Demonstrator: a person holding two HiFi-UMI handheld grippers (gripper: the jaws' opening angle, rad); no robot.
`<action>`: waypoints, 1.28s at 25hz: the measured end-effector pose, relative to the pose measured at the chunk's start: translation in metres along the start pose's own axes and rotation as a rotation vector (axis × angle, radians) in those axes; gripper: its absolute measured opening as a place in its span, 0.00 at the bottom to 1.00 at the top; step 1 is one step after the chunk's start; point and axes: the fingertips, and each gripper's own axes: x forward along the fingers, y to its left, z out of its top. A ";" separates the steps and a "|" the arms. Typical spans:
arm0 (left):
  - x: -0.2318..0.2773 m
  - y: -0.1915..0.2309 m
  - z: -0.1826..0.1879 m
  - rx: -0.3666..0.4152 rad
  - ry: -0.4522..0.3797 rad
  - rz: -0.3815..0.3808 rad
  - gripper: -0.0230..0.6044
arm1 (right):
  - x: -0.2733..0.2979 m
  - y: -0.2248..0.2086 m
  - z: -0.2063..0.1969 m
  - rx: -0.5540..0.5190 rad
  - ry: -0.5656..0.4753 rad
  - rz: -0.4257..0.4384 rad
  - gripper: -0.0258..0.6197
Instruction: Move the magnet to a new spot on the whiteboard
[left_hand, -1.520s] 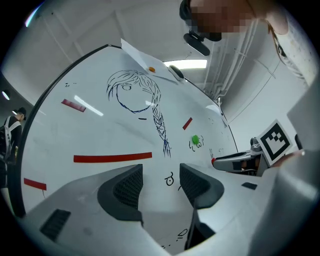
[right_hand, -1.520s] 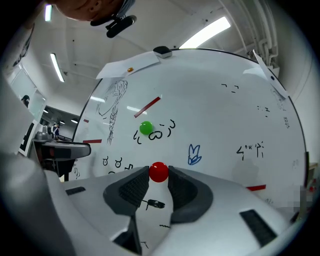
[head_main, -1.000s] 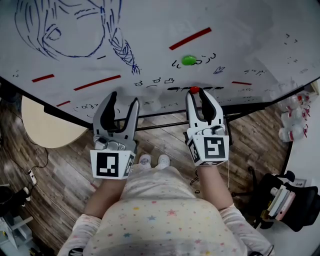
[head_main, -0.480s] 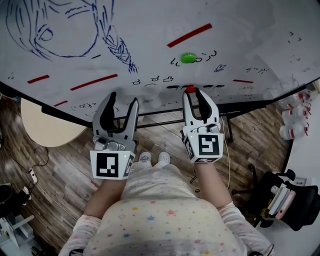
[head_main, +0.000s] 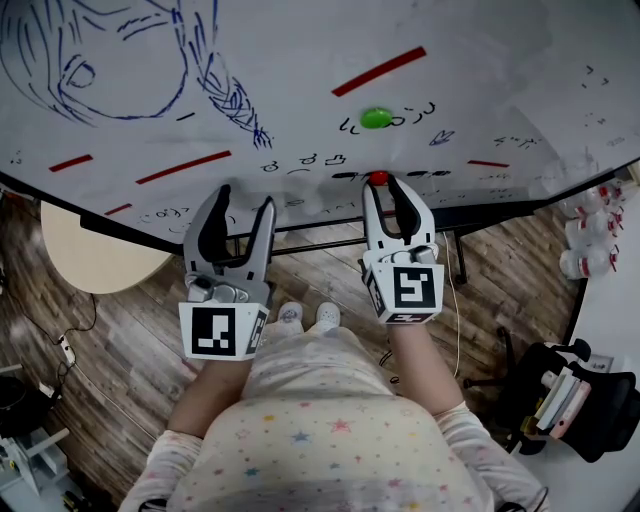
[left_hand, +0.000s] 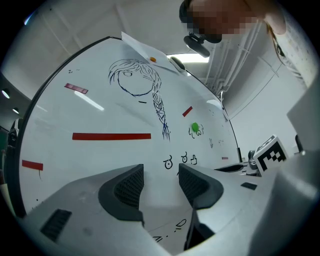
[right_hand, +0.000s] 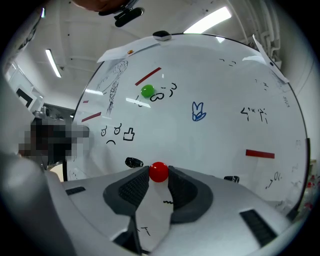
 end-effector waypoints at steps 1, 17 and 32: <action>0.000 0.001 0.000 0.000 0.001 0.002 0.35 | 0.001 0.000 -0.001 0.000 0.002 0.000 0.23; 0.001 0.005 -0.002 -0.002 0.002 0.006 0.35 | 0.003 -0.001 -0.003 -0.003 0.005 -0.006 0.23; 0.002 0.003 0.003 0.001 -0.008 -0.011 0.35 | 0.003 -0.001 -0.002 -0.037 0.018 -0.001 0.24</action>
